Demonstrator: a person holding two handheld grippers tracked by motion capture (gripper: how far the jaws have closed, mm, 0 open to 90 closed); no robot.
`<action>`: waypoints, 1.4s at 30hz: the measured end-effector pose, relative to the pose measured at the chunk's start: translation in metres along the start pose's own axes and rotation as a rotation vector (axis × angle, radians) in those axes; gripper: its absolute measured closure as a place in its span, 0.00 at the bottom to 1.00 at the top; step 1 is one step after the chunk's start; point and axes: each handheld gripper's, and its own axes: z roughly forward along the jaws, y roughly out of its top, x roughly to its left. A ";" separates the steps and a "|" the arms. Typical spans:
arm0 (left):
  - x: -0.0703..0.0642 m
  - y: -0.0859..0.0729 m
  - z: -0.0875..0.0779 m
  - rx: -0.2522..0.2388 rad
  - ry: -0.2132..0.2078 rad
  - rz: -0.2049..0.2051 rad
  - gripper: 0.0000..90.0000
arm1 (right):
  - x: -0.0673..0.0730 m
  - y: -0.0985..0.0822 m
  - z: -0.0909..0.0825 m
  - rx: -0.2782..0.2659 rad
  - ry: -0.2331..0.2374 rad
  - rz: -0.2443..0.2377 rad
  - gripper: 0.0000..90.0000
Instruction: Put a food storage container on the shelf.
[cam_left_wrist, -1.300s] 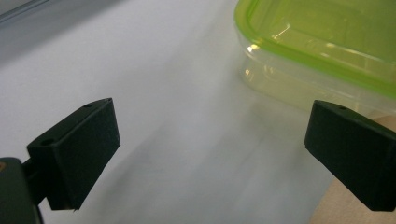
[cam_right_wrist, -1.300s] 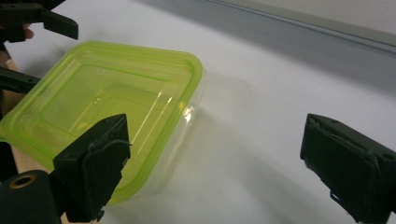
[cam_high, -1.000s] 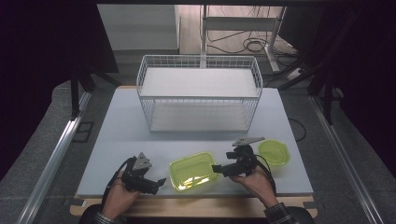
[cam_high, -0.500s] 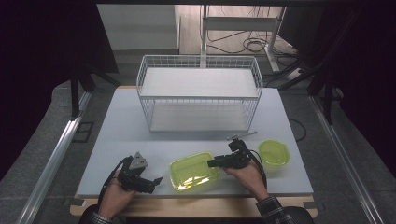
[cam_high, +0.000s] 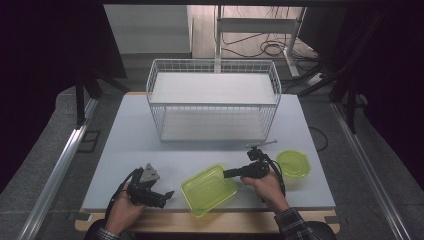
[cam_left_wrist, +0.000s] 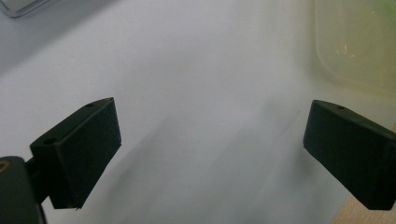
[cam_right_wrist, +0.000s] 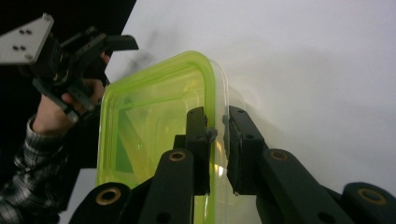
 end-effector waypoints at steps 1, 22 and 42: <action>0.000 0.000 0.000 0.000 0.000 0.000 0.04 | 0.000 0.000 0.000 0.000 0.000 0.000 0.88; 0.004 -0.001 -0.002 -0.027 -0.003 -0.014 0.02 | 0.010 0.019 -0.032 -0.165 0.035 -0.001 0.88; 0.003 0.000 -0.001 -0.010 -0.002 -0.024 0.02 | 0.033 0.058 -0.067 -0.267 0.033 -0.022 0.89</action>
